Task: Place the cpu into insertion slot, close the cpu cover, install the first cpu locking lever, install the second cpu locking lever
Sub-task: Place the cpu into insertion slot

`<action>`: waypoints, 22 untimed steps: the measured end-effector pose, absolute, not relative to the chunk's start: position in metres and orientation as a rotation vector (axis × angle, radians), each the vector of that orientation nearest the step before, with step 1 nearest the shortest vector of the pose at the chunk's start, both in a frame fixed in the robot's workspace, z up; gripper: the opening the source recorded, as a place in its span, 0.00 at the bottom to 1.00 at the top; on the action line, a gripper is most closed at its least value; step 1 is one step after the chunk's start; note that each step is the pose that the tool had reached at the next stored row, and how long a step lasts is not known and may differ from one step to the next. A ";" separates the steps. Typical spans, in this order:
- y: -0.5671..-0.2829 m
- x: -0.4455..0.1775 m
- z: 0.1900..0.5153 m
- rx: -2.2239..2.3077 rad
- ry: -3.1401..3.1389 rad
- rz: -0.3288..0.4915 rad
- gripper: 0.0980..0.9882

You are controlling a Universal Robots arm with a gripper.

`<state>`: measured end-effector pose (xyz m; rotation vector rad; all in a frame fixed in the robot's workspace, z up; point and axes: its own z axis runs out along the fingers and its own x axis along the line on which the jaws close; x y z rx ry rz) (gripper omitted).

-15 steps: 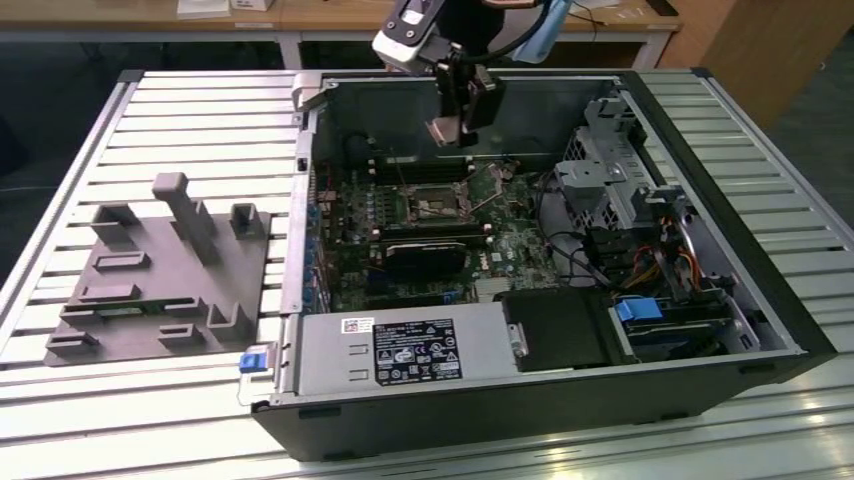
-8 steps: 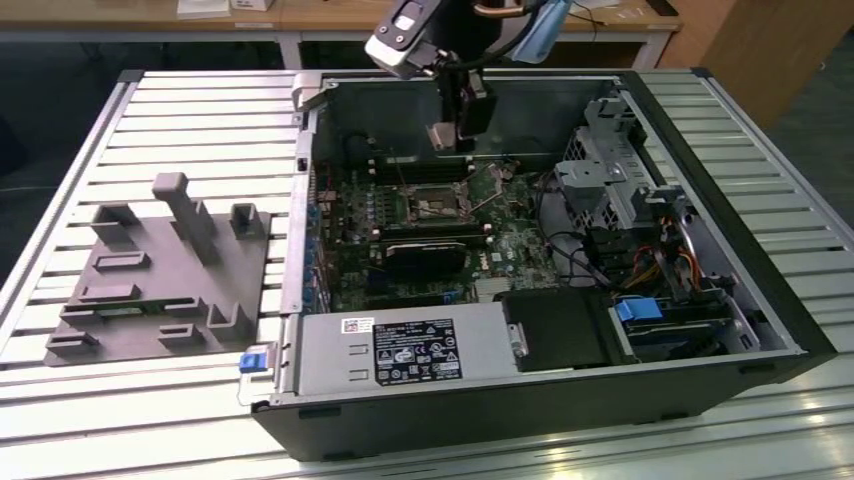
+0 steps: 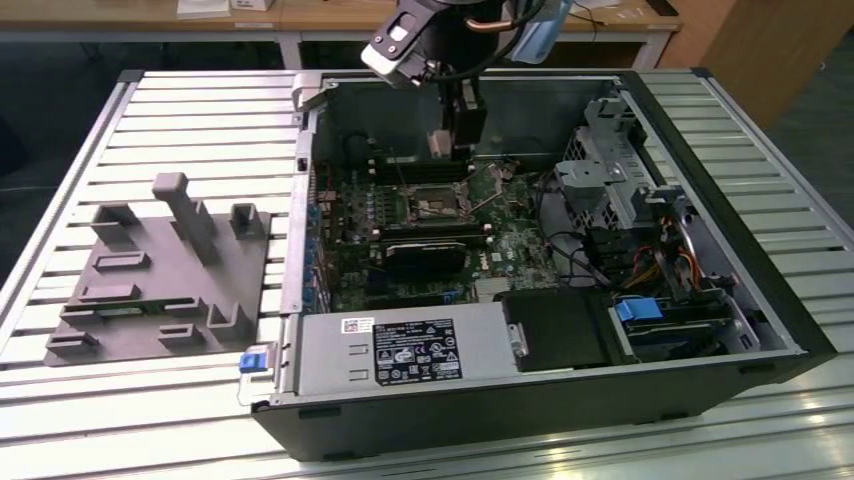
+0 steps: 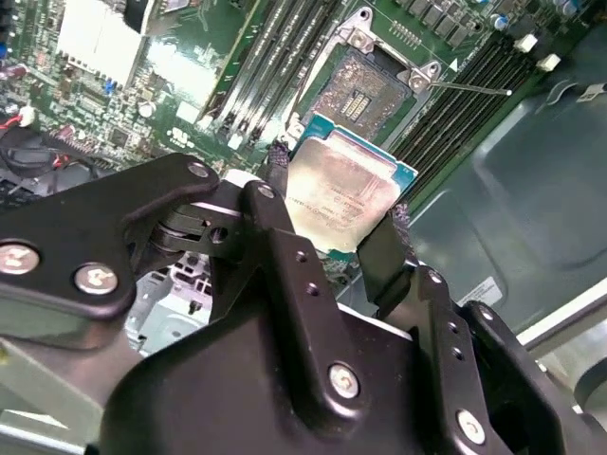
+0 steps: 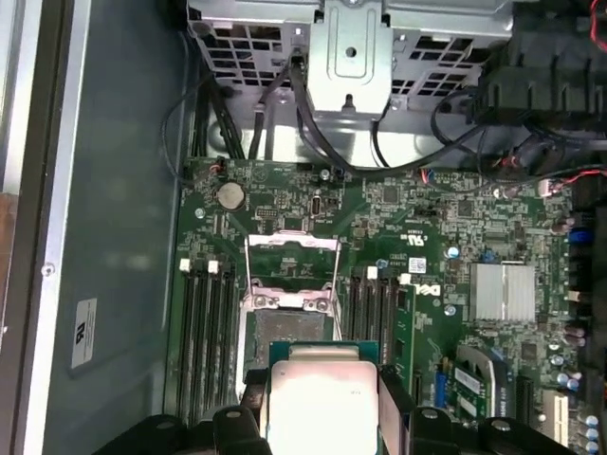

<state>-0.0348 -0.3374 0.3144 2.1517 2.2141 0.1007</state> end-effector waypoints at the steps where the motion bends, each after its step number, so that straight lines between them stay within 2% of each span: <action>1: -0.336 -0.035 0.313 2.152 2.213 0.100 0.50; 22: -0.332 -0.035 0.279 2.145 2.187 0.063 0.50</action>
